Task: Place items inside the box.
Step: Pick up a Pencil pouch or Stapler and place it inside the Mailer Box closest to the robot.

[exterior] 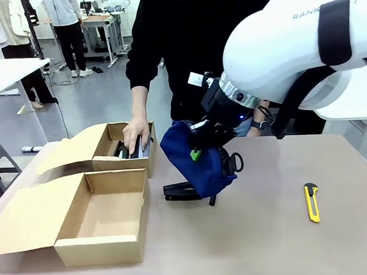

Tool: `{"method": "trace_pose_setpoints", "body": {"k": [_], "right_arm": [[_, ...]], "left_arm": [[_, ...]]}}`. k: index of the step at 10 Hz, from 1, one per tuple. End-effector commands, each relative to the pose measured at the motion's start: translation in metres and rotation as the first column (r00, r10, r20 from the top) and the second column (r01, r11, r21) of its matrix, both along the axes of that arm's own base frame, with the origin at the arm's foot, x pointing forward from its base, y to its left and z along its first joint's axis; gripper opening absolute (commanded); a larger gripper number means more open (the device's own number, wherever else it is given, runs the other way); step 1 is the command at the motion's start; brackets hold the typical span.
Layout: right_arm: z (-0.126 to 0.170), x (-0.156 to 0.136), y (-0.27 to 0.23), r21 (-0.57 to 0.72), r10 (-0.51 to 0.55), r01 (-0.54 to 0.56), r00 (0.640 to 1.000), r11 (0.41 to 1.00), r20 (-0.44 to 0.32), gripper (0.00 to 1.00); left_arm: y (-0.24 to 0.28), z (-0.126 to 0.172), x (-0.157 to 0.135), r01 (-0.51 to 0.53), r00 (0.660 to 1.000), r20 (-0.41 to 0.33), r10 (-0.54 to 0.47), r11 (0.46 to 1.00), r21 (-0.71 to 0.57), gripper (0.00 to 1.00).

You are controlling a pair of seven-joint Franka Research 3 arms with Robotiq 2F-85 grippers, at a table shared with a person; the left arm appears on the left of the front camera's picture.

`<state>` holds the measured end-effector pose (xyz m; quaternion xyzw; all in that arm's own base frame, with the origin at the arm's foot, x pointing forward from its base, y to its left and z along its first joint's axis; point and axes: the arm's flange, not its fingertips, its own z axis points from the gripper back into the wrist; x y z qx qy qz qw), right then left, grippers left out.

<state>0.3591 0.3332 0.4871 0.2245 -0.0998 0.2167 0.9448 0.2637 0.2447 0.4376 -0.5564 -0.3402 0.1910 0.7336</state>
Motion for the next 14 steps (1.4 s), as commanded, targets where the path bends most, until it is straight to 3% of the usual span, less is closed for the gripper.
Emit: {"method": "trace_pose_setpoints", "body": {"k": [1, 2, 3, 4, 5, 6, 7, 8, 9, 10, 11, 12, 14], "right_arm": [[0.01, -0.001, 0.055, -0.005, -0.116, 0.116, 0.993, 0.993, 0.004, 0.08], [0.02, 0.003, 0.085, 0.057, -0.318, 0.324, 0.944, 0.944, -0.091, 0.08], [0.025, 0.007, 0.12, 0.068, -0.392, 0.398, 0.916, 0.915, -0.087, 0.08], [0.025, 0.011, 0.151, 0.005, -0.454, 0.46, 0.879, 0.888, -0.143, 0.08], [0.018, 0.012, 0.179, 0.021, -0.33, 0.339, 0.928, 0.941, -0.174, 0.08], [0.003, 0.012, 0.215, -0.029, -0.272, 0.272, 0.943, 0.962, -0.19, 0.08], [-0.012, 0.009, 0.246, -0.077, -0.219, 0.209, 0.959, 0.975, -0.182, 0.08], [-0.018, 0.005, 0.265, -0.13, -0.155, 0.14, 0.98, 0.982, -0.12, 0.08], [-0.015, -0.005, 0.196, -0.014, -0.275, 0.277, 0.943, 0.961, -0.186, 0.08], [-0.015, -0.005, 0.196, -0.014, -0.275, 0.277, 0.943, 0.961, -0.186, 0.08], [-0.042, -0.009, 0.236, -0.071, -0.199, 0.189, 0.963, 0.979, -0.18, 0.08], [-0.054, -0.006, 0.252, -0.164, -0.249, 0.215, 0.94, 0.963, -0.231, 0.08], [-0.074, 0.005, 0.271, -0.249, -0.301, 0.244, 0.927, 0.937, -0.224, 0.08]], "left_arm": [[-0.001, 0.0, 0.0, -0.003, 0.999, 0.034, 0.003, 1.0, -0.003, 1.0], [-0.001, 0.0, 0.0, -0.003, 0.999, 0.034, 0.003, 1.0, -0.003, 1.0], [-0.001, 0.0, 0.0, -0.003, 0.999, 0.034, 0.003, 1.0, -0.003, 1.0], [-0.001, 0.0, 0.0, -0.003, 0.999, 0.034, 0.003, 1.0, -0.003, 1.0], [-0.001, 0.0, 0.0, -0.003, 0.999, 0.034, 0.003, 1.0, -0.003, 1.0], [-0.001, 0.0, 0.0, -0.003, 0.999, 0.034, 0.003, 1.0, -0.003, 1.0], [-0.001, 0.0, 0.0, -0.003, 0.999, 0.034, 0.003, 1.0, -0.003, 1.0], [-0.001, 0.0, 0.0, -0.003, 0.999, 0.034, 0.003, 1.0, -0.003, 1.0], [-0.001, 0.0, 0.0, -0.003, 0.999, 0.034, 0.003, 1.0, -0.003, 1.0], [-0.001, 0.0, 0.0, -0.003, 0.999, 0.034, 0.003, 1.0, -0.003, 1.0], [-0.001, 0.0, 0.0, -0.003, 0.999, 0.034, 0.003, 1.0, -0.003, 1.0], [-0.001, 0.0, 0.0, -0.003, 0.999, 0.034, 0.003, 1.0, -0.003, 1.0], [-0.001, 0.0, 0.0, -0.003, 0.999, 0.034, 0.003, 1.0, -0.003, 1.0]]}}
